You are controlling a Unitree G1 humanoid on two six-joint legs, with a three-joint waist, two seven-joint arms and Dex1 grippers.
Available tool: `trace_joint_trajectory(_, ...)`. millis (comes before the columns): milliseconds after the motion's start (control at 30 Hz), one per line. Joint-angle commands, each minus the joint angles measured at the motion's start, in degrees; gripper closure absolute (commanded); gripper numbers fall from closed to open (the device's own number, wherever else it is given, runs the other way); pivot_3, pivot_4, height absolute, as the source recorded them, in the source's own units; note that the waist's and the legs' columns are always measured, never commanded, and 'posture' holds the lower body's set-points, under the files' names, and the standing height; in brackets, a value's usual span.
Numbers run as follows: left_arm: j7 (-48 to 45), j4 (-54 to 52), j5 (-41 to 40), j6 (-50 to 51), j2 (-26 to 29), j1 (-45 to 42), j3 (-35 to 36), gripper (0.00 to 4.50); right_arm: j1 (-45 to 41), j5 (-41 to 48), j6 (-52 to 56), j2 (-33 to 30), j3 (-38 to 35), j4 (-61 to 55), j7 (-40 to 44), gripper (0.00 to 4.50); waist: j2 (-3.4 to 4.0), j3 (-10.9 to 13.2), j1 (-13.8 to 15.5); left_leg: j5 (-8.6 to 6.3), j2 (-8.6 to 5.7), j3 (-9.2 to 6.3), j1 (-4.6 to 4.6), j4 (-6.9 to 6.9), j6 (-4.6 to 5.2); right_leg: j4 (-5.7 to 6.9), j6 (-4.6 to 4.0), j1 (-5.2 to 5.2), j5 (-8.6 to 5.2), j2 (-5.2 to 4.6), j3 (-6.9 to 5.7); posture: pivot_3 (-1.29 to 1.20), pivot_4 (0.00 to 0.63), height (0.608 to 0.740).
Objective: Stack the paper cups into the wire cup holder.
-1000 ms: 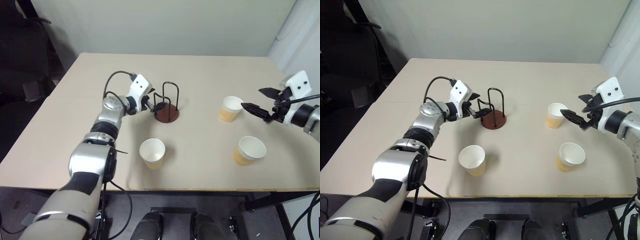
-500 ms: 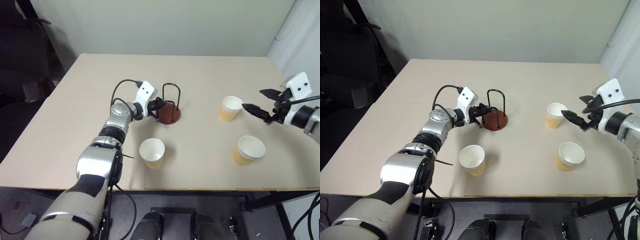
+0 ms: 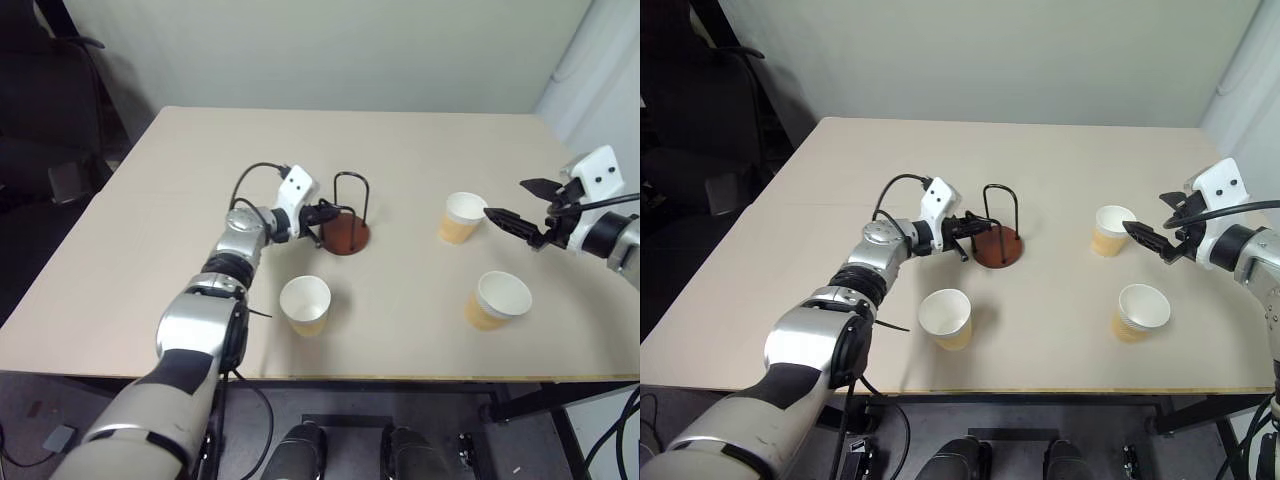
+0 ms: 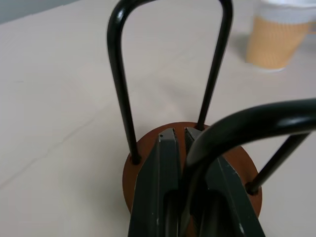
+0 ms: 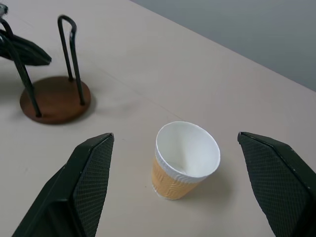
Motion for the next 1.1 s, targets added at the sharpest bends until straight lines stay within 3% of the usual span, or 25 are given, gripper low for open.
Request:
trace_joint_trajectory(33,-1.14,-2.53,-1.01,-0.03,-1.16,-0.52,0.53,4.49,-0.24,0.60,-0.38,-0.92,-2.58,-1.78,-0.32,0.41,0.00,0.00,-0.02,0.00,0.00,0.00,0.00,0.00,0.00,-0.01,0.01,0.00,0.00,0.00,0.00,0.00,0.150,0.740)
trace_joint_trajectory(400,-5.89,-4.31,-0.70,1.22,-4.97,1.22,-1.03,4.49,0.72,0.74,0.03,-0.78,-3.16,-2.80,-0.79,0.41,0.00,0.00,-0.05,0.07,0.00,0.01,0.04,-0.01,0.09,0.00,0.06,0.05,0.04,0.00,0.02,0.00,0.150,0.740)
trace_joint_trajectory(600,-11.63,-6.70,-0.50,2.64,-5.46,2.86,-2.89,4.49,0.99,0.79,-0.20,-0.76,-3.18,-2.85,-0.94,0.41,0.00,0.00,-0.04,0.10,0.00,0.01,0.06,-0.01,0.15,0.00,0.07,0.08,0.06,0.00,0.03,0.00,0.150,0.740)
trace_joint_trajectory(933,-13.60,-8.06,1.07,2.49,-4.99,4.10,-5.77,4.49,1.14,0.77,-0.69,-0.52,-3.15,-2.55,-0.99,0.41,0.00,0.00,-0.04,0.01,0.00,0.01,0.10,0.00,0.62,-0.02,0.07,0.14,0.11,0.00,0.04,0.00,0.150,0.740)
trace_joint_trajectory(1100,-15.38,-9.05,0.48,3.38,-5.19,4.42,-6.53,3.00,1.41,0.75,-0.83,-0.55,-3.21,-2.51,-0.99,0.41,0.00,0.00,-0.10,0.06,0.00,0.01,0.11,-0.01,0.65,-0.05,0.06,0.15,0.17,0.00,0.05,0.00,0.150,0.740)
